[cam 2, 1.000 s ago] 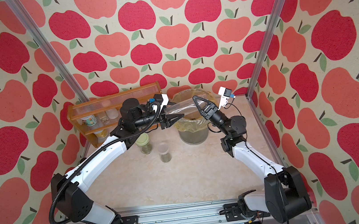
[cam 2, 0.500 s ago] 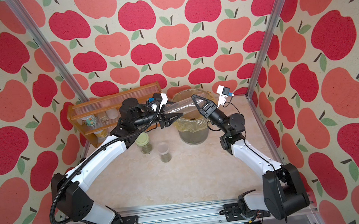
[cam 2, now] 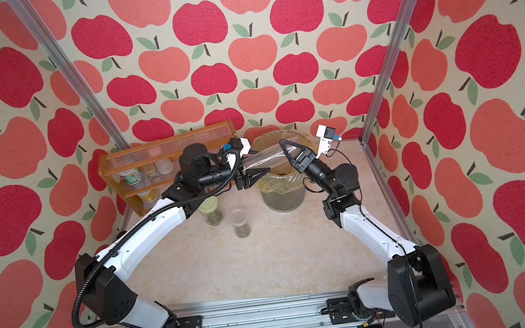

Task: Empty moldy mung beans from jars
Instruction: Place the jar at the center of the board.

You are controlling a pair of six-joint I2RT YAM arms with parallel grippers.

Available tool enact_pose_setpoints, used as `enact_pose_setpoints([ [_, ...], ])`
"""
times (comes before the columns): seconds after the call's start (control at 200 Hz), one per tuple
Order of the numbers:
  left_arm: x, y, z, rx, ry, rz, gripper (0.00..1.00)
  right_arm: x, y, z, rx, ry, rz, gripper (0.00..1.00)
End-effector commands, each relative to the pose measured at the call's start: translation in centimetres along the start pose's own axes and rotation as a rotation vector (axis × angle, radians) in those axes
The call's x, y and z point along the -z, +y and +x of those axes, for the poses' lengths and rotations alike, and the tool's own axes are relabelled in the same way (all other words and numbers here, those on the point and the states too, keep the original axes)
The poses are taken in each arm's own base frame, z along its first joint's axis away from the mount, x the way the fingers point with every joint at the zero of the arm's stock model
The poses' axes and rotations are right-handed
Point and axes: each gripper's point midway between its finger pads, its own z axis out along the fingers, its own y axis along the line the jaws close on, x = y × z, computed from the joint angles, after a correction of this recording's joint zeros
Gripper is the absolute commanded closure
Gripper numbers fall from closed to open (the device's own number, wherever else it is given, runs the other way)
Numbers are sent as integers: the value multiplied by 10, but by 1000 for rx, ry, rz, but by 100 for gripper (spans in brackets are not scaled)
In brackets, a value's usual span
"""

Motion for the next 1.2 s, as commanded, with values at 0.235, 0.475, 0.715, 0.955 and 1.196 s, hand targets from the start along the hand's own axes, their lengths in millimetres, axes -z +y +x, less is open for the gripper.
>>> enact_pose_setpoints([
  [0.235,1,30,7,4,56,-187,35,5,38,-16,151,11,18,54],
  [0.475,8,35,1,23,62,-230,34,11,48,-22,170,20,68,56],
  [0.715,17,44,6,26,79,-286,34,22,48,-25,213,28,151,56],
  [0.955,28,54,9,57,65,-333,34,27,53,-28,219,24,173,59],
  [1.196,26,52,11,82,58,-321,17,28,45,-30,187,4,211,60],
])
